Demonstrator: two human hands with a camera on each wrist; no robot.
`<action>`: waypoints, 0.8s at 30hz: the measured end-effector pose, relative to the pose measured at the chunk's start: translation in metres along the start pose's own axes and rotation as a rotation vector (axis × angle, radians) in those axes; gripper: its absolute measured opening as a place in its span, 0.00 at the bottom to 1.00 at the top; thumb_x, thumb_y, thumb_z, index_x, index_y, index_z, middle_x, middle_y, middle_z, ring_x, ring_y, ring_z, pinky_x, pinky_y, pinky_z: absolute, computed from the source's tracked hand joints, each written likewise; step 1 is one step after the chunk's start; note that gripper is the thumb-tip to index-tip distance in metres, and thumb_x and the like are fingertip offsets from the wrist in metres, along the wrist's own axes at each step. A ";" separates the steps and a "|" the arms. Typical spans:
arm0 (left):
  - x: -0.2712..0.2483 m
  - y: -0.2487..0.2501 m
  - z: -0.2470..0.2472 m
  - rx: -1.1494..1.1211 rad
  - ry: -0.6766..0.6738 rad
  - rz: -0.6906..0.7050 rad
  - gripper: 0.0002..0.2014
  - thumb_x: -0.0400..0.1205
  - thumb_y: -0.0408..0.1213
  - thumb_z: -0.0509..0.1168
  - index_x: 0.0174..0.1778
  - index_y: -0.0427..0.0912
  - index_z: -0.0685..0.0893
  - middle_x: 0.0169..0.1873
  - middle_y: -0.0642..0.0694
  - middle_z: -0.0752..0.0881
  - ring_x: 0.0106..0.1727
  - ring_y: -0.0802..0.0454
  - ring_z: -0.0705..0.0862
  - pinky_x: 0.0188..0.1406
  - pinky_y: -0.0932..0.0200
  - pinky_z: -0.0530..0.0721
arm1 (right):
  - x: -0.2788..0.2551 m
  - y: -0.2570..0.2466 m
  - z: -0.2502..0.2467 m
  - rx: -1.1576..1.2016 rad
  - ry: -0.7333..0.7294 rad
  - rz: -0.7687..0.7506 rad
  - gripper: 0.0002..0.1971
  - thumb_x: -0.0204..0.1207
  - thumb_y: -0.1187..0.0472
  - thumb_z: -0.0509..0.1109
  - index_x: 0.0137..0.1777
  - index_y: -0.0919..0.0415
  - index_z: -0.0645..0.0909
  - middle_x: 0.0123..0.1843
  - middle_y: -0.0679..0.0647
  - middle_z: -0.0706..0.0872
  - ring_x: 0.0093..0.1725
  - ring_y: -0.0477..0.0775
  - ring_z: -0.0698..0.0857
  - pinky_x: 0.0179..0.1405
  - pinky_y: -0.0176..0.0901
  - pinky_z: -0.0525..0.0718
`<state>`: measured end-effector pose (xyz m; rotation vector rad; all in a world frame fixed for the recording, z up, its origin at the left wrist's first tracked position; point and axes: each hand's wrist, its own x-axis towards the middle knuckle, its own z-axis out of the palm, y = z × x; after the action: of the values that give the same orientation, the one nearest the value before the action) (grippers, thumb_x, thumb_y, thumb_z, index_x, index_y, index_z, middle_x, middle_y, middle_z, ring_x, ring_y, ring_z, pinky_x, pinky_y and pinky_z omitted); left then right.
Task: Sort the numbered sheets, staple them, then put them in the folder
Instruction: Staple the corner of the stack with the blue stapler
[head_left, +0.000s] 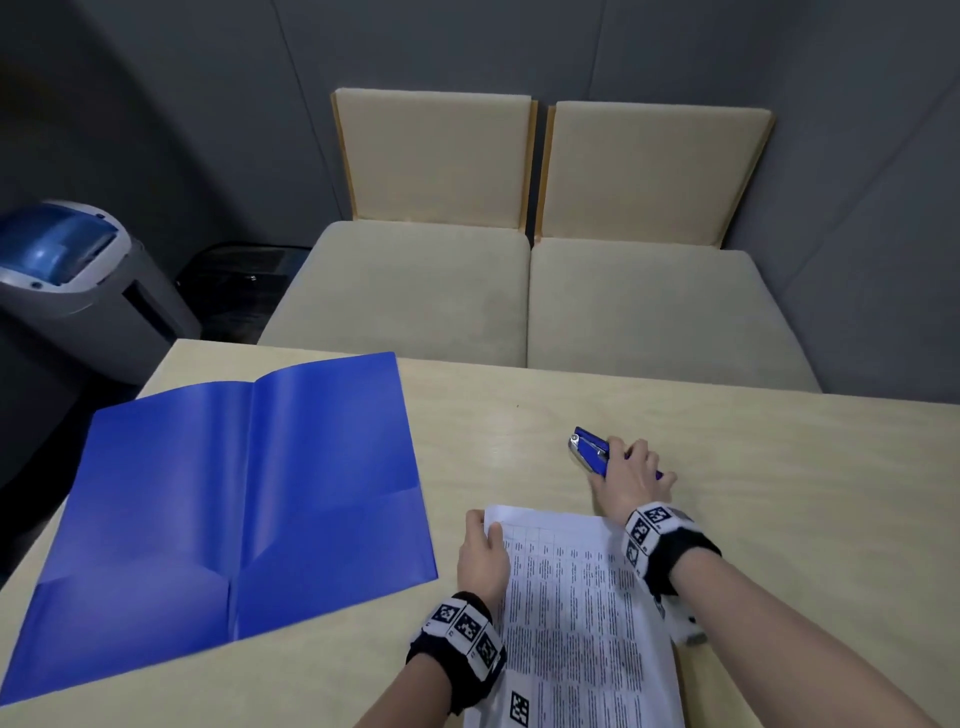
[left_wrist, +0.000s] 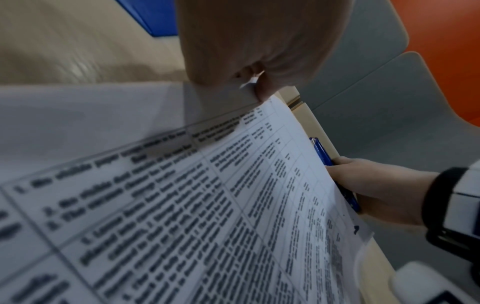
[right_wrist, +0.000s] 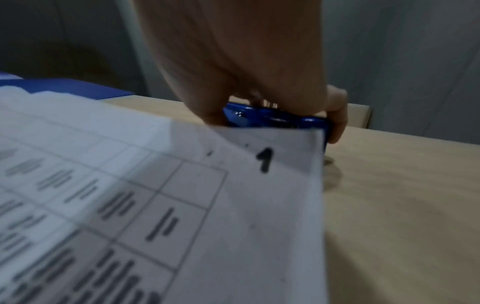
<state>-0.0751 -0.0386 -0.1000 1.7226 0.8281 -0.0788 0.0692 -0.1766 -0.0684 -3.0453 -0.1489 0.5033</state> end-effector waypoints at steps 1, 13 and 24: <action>0.000 0.000 0.000 -0.004 0.004 0.000 0.05 0.87 0.38 0.50 0.51 0.42 0.69 0.36 0.40 0.78 0.35 0.44 0.76 0.35 0.54 0.69 | 0.000 -0.003 0.002 -0.001 0.028 0.013 0.23 0.78 0.45 0.61 0.69 0.54 0.66 0.63 0.58 0.69 0.63 0.60 0.71 0.60 0.59 0.70; -0.006 0.005 -0.004 -0.066 -0.003 0.031 0.06 0.86 0.36 0.52 0.43 0.47 0.68 0.40 0.45 0.79 0.41 0.46 0.79 0.38 0.54 0.73 | -0.027 -0.066 -0.048 1.553 -0.398 -0.051 0.16 0.85 0.52 0.58 0.67 0.59 0.73 0.57 0.55 0.84 0.49 0.48 0.84 0.37 0.39 0.85; -0.002 -0.003 0.001 -0.153 0.062 0.047 0.06 0.84 0.37 0.56 0.41 0.51 0.70 0.47 0.43 0.79 0.50 0.44 0.80 0.54 0.44 0.80 | -0.036 -0.077 -0.020 1.062 -0.522 -0.327 0.20 0.85 0.55 0.57 0.75 0.59 0.65 0.62 0.60 0.82 0.57 0.52 0.82 0.55 0.38 0.82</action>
<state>-0.0785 -0.0402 -0.1018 1.6057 0.8177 0.0682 0.0350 -0.1044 -0.0334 -1.7829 -0.2766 0.9439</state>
